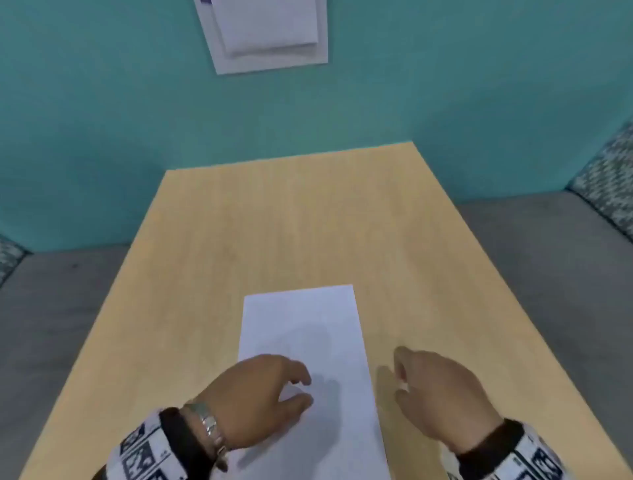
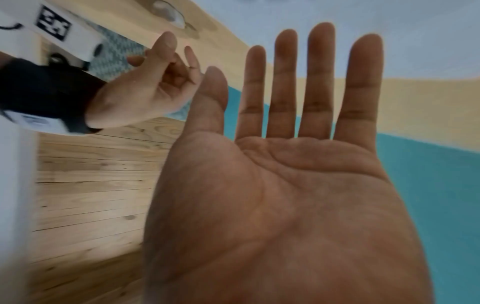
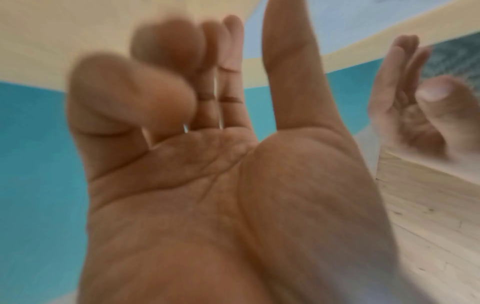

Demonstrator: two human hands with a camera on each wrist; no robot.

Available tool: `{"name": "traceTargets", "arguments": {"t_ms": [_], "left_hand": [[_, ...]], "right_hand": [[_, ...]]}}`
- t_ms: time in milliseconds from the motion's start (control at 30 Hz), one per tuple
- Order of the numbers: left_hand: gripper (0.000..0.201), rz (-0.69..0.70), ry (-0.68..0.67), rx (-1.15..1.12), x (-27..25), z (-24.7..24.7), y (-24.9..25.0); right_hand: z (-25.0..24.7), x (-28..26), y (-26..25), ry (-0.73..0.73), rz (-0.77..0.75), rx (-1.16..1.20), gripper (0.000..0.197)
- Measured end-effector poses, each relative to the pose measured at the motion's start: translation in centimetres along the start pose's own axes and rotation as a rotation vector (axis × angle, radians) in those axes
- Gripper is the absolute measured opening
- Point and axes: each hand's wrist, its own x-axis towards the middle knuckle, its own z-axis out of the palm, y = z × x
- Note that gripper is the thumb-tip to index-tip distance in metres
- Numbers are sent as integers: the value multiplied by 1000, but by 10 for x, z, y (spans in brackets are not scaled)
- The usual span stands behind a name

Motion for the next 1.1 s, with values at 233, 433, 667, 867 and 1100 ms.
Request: {"name": "traceTargets", "arguments": {"t_ms": [233, 433, 667, 867, 1100], "left_hand": [[36, 41, 62, 179, 26, 27, 5], [29, -112, 213, 283, -30, 37, -11], [70, -252, 15, 309, -78, 80, -40], [82, -122, 84, 307, -79, 98, -25], [120, -65, 62, 282, -70, 95, -6]], "right_hand": [[28, 23, 5, 64, -1, 4, 17], [45, 2, -10, 263, -18, 64, 15], [51, -39, -34, 358, -254, 225, 19], [61, -46, -56, 356, -405, 289, 8], [76, -37, -67, 205, -504, 227, 5]]}}
